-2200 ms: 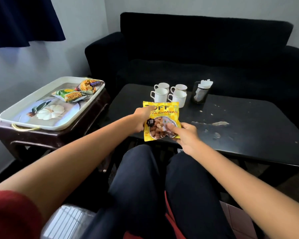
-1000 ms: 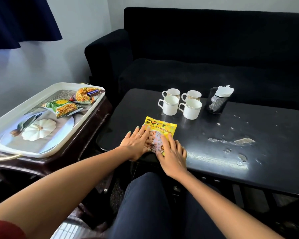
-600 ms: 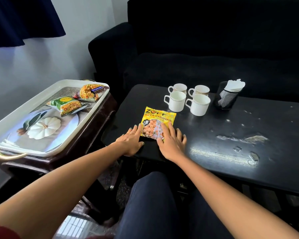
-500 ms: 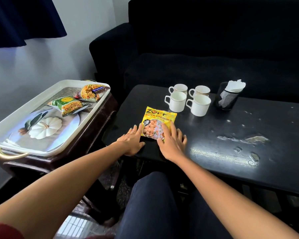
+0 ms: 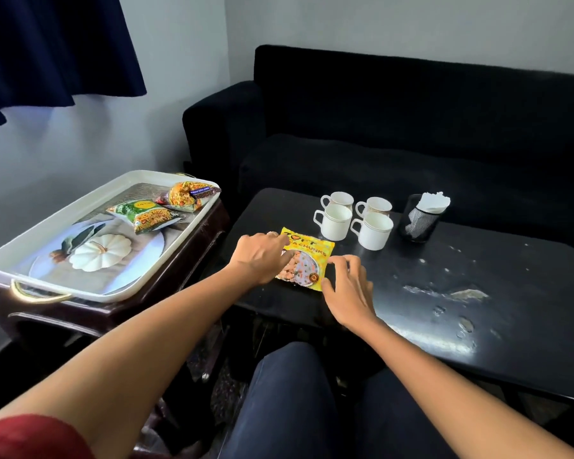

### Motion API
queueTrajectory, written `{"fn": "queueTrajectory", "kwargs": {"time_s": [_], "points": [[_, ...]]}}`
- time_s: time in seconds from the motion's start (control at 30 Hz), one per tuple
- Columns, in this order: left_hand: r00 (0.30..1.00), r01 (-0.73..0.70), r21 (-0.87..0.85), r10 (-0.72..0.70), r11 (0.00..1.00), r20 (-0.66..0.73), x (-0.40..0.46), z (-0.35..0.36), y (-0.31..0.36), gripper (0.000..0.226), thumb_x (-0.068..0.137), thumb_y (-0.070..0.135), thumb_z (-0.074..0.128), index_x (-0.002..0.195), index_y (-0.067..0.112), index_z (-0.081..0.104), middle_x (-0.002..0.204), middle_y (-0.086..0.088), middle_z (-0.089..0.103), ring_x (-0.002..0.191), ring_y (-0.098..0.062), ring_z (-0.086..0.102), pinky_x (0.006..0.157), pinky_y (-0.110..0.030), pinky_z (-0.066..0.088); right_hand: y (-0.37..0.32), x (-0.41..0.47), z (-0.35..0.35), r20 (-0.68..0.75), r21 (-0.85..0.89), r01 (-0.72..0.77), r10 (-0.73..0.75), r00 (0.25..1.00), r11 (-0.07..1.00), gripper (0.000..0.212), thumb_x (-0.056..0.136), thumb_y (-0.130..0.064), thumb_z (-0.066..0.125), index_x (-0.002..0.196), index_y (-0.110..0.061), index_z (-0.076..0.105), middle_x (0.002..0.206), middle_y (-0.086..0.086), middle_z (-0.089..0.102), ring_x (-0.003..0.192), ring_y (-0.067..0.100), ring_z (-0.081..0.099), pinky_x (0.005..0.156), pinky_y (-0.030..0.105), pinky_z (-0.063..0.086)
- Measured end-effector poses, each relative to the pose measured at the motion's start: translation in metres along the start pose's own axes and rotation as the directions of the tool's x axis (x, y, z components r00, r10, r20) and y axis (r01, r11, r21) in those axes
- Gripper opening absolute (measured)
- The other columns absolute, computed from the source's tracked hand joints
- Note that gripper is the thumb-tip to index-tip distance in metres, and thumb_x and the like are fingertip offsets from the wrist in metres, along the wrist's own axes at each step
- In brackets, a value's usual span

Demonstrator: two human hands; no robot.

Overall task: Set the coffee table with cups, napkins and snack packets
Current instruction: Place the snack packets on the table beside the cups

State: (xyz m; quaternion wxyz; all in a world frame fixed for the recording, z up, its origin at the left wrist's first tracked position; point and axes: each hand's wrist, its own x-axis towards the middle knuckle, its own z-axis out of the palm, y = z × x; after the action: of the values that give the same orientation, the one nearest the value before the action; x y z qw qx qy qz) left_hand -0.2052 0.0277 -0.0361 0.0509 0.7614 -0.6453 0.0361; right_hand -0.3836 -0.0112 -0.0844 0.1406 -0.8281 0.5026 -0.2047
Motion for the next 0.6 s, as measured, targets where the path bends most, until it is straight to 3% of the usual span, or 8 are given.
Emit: {"fn": "queueTrajectory", "kwargs": {"time_s": [0.13,0.3,0.47,0.6], "points": [[0.972,0.048,-0.171,-0.086,0.984,-0.219,0.004,-0.029,-0.012,0.034,0.099,0.041,0.035,0.115,0.021,0.057,0.113,0.000,0.066,0.098,-0.025,0.063,0.068,-0.032,0.036,-0.030,0.010,-0.016,-0.026,-0.023,0.088,-0.089,0.996,0.996,0.038,0.091,-0.024,0.050,0.128,-0.020,0.042,0.130,0.002,0.035,0.122,0.023,0.037,0.095,0.040,0.034],[0.872,0.197,-0.354,-0.328,0.914,-0.362,-0.006,-0.048,-0.051,0.028,0.098,0.033,0.038,0.105,0.019,0.060,0.105,-0.002,0.066,0.098,-0.027,0.061,0.077,-0.037,0.041,-0.087,0.031,-0.022,-0.040,0.014,0.230,-0.229,0.973,0.973,0.036,0.090,-0.023,0.049,0.125,-0.022,0.044,0.128,-0.001,0.036,0.121,0.020,0.037,0.095,0.037,0.029],[0.719,0.447,-0.507,-0.633,0.737,-0.286,-0.018,-0.042,-0.073,0.030,0.096,0.029,0.039,0.118,0.015,0.054,0.129,-0.007,0.054,0.119,-0.029,0.046,0.093,-0.044,0.034,-0.135,0.062,-0.019,-0.027,0.021,0.259,-0.259,0.966,0.966,0.033,0.090,-0.027,0.049,0.123,-0.022,0.045,0.127,0.002,0.037,0.122,0.025,0.037,0.099,0.043,0.032],[0.541,0.546,-0.666,-0.821,0.508,-0.183,-0.021,-0.043,-0.094,0.032,0.094,0.025,0.043,0.124,0.015,0.050,0.139,-0.008,0.043,0.124,-0.029,0.037,0.097,-0.044,0.032,-0.181,0.083,-0.003,0.059,0.026,0.329,-0.330,0.942,0.944,0.032,0.093,-0.030,0.047,0.123,-0.023,0.044,0.130,0.002,0.037,0.125,0.024,0.035,0.101,0.041,0.027]]}}
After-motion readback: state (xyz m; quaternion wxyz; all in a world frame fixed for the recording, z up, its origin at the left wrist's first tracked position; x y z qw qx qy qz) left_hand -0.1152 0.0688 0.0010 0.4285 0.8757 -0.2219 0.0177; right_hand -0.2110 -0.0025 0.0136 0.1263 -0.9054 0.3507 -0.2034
